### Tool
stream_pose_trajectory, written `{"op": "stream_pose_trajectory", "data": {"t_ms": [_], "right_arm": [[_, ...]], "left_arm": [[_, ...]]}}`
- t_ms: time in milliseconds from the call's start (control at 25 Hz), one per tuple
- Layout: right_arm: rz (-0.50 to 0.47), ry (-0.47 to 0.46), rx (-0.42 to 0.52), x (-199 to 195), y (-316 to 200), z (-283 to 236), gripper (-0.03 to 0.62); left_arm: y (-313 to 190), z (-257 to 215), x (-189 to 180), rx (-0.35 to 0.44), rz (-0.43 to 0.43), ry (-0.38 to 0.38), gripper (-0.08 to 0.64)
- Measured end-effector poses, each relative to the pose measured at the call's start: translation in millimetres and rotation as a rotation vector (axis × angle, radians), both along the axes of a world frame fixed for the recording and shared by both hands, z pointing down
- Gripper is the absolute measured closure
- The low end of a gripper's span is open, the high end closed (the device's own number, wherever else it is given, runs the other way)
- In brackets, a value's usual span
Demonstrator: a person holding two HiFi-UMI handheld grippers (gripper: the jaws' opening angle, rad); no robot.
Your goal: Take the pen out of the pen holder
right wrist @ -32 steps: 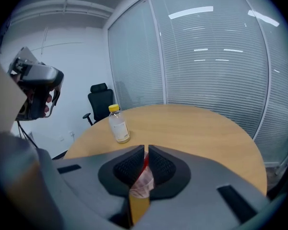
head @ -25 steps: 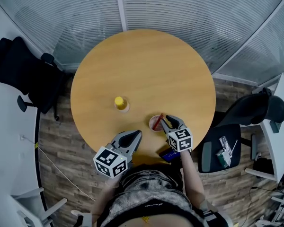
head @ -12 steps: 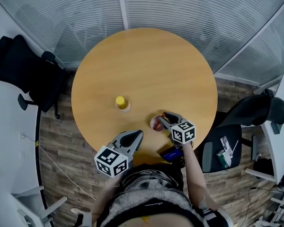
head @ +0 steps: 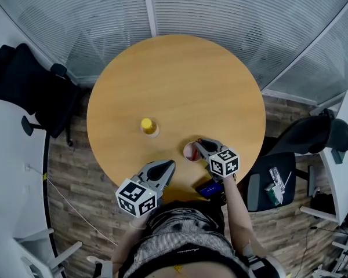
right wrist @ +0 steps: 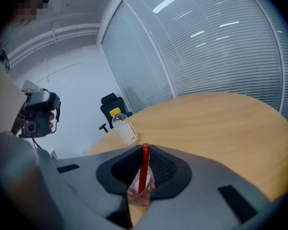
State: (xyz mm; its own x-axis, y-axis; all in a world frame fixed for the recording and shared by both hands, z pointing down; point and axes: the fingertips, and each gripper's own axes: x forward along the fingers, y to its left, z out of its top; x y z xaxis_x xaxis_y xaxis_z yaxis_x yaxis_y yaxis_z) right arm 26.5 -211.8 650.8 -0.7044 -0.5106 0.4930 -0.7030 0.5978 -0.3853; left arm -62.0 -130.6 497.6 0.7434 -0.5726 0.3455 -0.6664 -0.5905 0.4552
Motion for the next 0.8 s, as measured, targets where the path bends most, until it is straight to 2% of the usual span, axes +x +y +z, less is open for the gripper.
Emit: {"op": "stream_pose_trajectory", "data": {"t_ms": [800], "right_arm": [[-0.020,-0.025,0.112,-2,7,-25,0.535]], "left_arm": [[12,5,3,-0.016,0.007,0.005,0.557]]}}
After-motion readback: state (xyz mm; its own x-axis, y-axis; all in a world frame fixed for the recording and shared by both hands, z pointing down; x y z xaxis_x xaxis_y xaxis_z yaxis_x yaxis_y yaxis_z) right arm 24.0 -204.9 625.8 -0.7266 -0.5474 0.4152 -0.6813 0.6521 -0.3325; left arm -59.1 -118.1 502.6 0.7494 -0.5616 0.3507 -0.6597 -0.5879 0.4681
